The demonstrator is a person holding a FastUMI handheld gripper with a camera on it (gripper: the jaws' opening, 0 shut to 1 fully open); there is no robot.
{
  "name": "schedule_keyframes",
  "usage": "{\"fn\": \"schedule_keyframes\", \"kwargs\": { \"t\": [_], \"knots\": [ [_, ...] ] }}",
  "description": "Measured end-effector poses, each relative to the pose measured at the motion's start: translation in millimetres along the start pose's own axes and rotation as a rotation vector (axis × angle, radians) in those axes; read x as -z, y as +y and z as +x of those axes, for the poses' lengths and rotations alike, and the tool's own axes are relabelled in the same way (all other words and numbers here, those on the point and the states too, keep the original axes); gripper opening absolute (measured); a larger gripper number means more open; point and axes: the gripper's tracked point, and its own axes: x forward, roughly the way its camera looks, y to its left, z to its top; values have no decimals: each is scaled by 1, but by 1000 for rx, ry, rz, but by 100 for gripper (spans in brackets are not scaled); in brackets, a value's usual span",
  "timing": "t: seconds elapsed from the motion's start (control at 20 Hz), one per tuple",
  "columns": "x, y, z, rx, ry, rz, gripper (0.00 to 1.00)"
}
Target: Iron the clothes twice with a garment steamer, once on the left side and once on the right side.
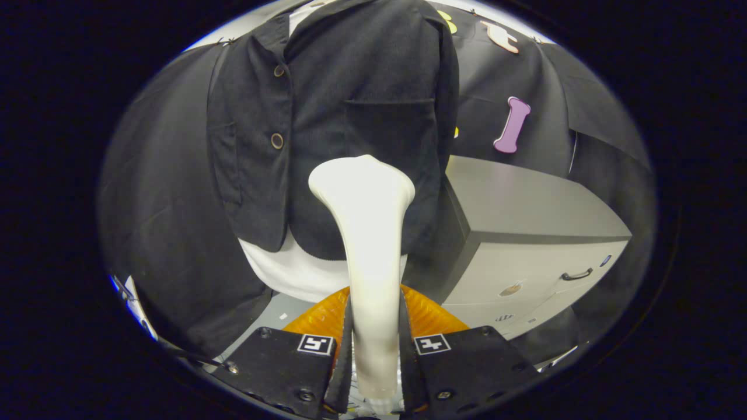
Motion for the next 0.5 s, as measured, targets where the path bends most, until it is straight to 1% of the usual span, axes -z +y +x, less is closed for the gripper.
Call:
{"fn": "schedule_keyframes", "kwargs": {
  "t": [0.3, 0.5],
  "knots": [
    [25, -4, 9, -4, 47, 5, 37],
    [18, -4, 2, -8, 39, 22, 37]
  ]
}}
